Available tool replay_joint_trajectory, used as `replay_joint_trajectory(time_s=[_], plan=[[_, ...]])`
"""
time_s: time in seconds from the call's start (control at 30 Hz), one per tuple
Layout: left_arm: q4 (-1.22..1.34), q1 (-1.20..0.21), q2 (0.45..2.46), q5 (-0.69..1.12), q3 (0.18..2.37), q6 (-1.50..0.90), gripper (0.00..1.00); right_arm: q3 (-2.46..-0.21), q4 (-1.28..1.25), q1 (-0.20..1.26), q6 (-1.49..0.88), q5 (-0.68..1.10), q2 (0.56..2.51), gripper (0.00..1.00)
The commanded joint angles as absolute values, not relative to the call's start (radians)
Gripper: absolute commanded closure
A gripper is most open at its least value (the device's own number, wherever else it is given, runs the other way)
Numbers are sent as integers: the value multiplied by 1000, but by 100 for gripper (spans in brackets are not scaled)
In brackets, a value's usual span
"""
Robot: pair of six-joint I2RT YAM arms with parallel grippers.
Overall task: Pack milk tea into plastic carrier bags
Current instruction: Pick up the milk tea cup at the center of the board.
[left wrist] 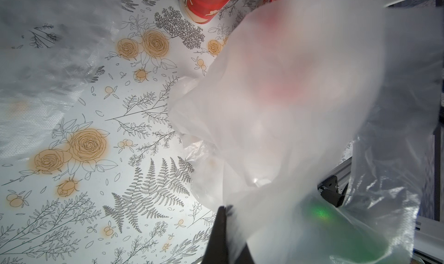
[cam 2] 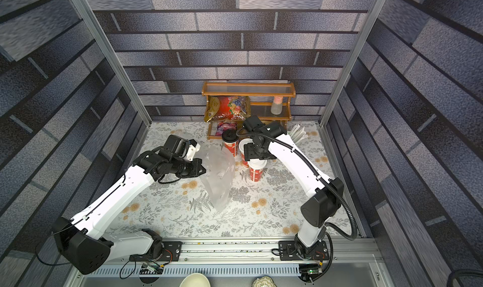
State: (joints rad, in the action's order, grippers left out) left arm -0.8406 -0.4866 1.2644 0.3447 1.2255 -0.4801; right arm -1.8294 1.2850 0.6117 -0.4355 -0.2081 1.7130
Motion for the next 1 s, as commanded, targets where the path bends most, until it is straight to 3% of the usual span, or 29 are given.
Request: replay_joint_trajectory(time_s=[0.0, 0.97], plan=[[-839, -479, 1242, 360, 1212, -489, 97, -1819, 1278, 603, -423, -192, 1739, 14], [-832, -476, 1236, 373, 1186, -490, 97, -1784, 1253, 594, -406, -188, 1815, 21]])
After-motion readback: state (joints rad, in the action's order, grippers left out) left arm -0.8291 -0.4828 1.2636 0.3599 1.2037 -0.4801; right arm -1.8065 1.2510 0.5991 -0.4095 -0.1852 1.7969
